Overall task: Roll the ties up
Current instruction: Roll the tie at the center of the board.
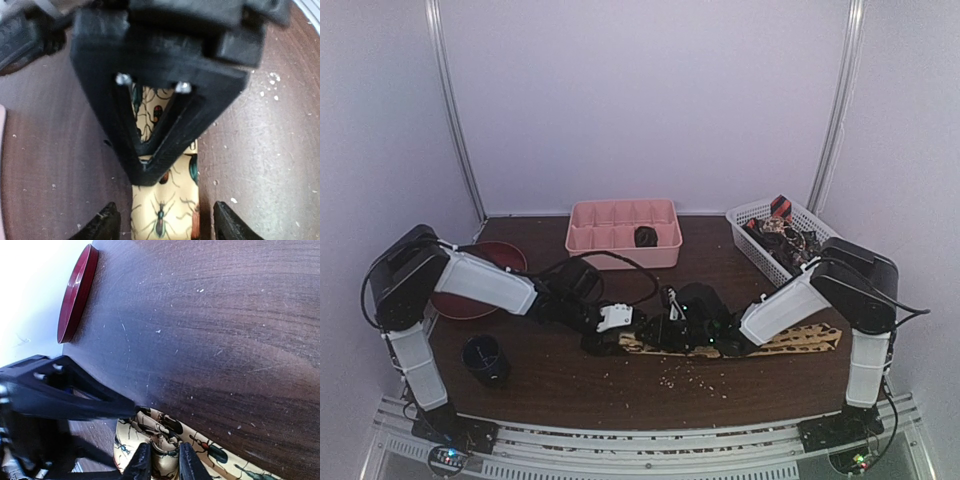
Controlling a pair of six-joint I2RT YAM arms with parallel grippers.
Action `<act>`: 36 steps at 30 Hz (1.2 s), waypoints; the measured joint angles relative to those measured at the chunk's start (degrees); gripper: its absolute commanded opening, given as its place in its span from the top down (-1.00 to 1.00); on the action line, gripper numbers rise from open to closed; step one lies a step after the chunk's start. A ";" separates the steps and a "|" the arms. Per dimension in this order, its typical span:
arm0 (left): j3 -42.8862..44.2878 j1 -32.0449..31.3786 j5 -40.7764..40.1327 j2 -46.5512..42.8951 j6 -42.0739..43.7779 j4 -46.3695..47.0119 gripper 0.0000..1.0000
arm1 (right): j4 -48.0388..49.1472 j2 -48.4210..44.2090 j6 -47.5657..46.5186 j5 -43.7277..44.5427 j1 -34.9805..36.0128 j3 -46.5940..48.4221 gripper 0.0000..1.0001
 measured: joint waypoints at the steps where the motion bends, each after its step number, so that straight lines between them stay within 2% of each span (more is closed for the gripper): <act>1: -0.46 0.00 -0.09 -1.07 -0.17 0.04 -0.96 | -0.04 0.00 -0.09 0.04 0.00 0.00 0.60; 5: -2.91 0.13 -2.14 -7.08 -4.39 1.25 -0.96 | -0.17 0.00 -0.42 0.35 0.00 0.00 0.60; 8: -2.45 0.48 -6.97 -10.27 -11.89 1.49 -0.97 | -0.20 0.00 -0.44 0.50 0.00 0.00 0.60; 13: 2.58 5.29 -9.09 -10.67 -24.28 -0.52 -0.96 | -0.20 0.00 -0.46 0.61 0.00 0.00 0.60; 14: 2.36 6.36 -9.20 -11.43 -26.38 -0.39 -0.91 | -0.20 0.00 -0.48 0.63 0.00 0.00 0.60; 15: 1.64 7.26 -9.60 -12.59 -28.41 -0.13 -0.77 | -0.22 0.00 -0.52 0.68 0.00 0.00 0.60; 16: 0.52 7.76 -10.23 -14.21 -30.60 0.26 -0.50 | -0.28 0.00 -0.61 0.74 0.00 0.02 0.60; 18: -1.79 8.20 -10.45 -17.99 -34.14 1.09 0.26 | -0.42 0.00 -0.85 0.90 0.00 0.02 0.60; 19: -2.47 8.39 -10.34 -19.82 -36.24 1.14 0.55 | -0.48 0.00 -1.05 0.96 0.00 0.02 0.60; 21: -2.62 8.81 -9.60 -21.94 -39.17 1.40 0.94 | -0.55 0.00 -1.27 1.05 0.00 0.02 0.60; 22: -2.62 9.25 -9.07 -22.69 -40.52 1.55 1.00 | -0.52 0.00 -1.33 1.05 0.00 0.02 0.60; 25: -3.50 11.10 -7.39 -24.61 -45.24 2.91 1.00 | -0.52 0.00 -1.42 1.07 0.00 0.02 0.60; 30: -10.27 14.25 -2.29 -29.16 -56.74 8.55 1.00 | -0.59 -0.02 -1.49 1.33 0.00 0.04 0.60; 33: -10.75 14.58 2.12 -26.36 -62.36 11.61 1.00 | -0.79 -0.02 -1.57 1.51 0.00 0.15 0.60; 36: -11.65 11.85 3.91 -22.56 -65.66 14.47 1.00 | -1.31 -0.02 -1.84 1.68 0.00 0.57 0.60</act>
